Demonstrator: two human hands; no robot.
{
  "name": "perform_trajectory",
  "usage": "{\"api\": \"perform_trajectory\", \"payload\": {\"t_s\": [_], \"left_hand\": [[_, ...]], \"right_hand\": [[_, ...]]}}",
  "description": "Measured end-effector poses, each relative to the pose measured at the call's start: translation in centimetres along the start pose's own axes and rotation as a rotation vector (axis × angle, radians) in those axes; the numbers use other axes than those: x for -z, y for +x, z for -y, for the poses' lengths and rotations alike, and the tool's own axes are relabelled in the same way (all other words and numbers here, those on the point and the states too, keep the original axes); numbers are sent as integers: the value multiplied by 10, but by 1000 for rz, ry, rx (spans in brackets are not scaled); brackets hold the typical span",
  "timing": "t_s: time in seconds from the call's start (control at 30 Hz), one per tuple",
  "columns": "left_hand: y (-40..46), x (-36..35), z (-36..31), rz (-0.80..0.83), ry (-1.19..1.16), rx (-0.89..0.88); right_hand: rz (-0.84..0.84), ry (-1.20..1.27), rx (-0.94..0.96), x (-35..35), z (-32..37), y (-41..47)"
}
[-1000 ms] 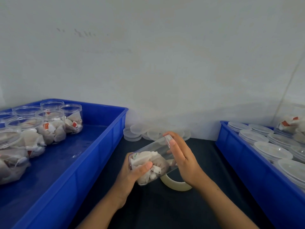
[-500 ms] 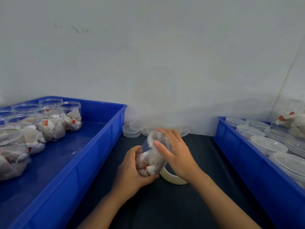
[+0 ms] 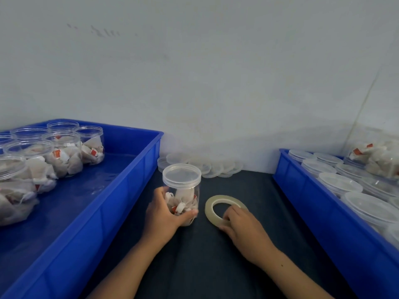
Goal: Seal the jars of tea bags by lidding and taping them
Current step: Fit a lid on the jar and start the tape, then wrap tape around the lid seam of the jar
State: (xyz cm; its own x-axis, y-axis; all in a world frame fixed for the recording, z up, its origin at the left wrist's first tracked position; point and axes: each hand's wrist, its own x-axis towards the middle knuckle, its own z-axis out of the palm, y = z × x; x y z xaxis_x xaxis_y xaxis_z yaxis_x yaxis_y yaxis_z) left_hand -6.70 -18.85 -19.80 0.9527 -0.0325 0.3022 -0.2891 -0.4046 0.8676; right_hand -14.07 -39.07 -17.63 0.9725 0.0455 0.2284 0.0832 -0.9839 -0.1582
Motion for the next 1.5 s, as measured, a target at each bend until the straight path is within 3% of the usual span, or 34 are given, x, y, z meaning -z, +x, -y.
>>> {"api": "perform_trajectory", "payload": {"t_s": [0.07,0.27,0.33,0.47,0.53,0.67,0.73,0.8,0.93,1.03,1.2,1.4,1.5], "left_hand": [[-3,2,-4,-14,58,3],[-14,7,-18,3,51,-11],[-15,8,-19,46,64,-30],[-16,6,-19,146,115,-33],[-19,3,-23,47,147,-120],[-21,0,-33,-392,273,-613],[-23,0,-37,-493,337,-808],[-28,-4,-39,-423,410,-960],[-35,-13,-39,8,547,-1068],[-37,-17,-40,171,496,-991],[-43,-17,-45,300,370,-854],[-48,-25,-47,500,99,-619],[-49,-29,-46,497,-22,-524]], "right_hand": [[-22,37,-14,1,1,-5],[-181,763,-94,13,3,-20],[-222,878,-75,13,5,-24],[-148,965,-52,9,4,-27],[-136,978,-51,9,4,-27],[-133,1056,-72,13,4,-31],[-173,1131,-79,15,6,-32],[-224,1223,-65,17,8,-35],[-207,1305,-9,20,15,-38],[-179,1367,-9,20,17,-37],[-92,1462,-11,24,18,-36],[-165,1437,-43,21,24,-34],[-113,1452,-39,19,27,-34]]}}
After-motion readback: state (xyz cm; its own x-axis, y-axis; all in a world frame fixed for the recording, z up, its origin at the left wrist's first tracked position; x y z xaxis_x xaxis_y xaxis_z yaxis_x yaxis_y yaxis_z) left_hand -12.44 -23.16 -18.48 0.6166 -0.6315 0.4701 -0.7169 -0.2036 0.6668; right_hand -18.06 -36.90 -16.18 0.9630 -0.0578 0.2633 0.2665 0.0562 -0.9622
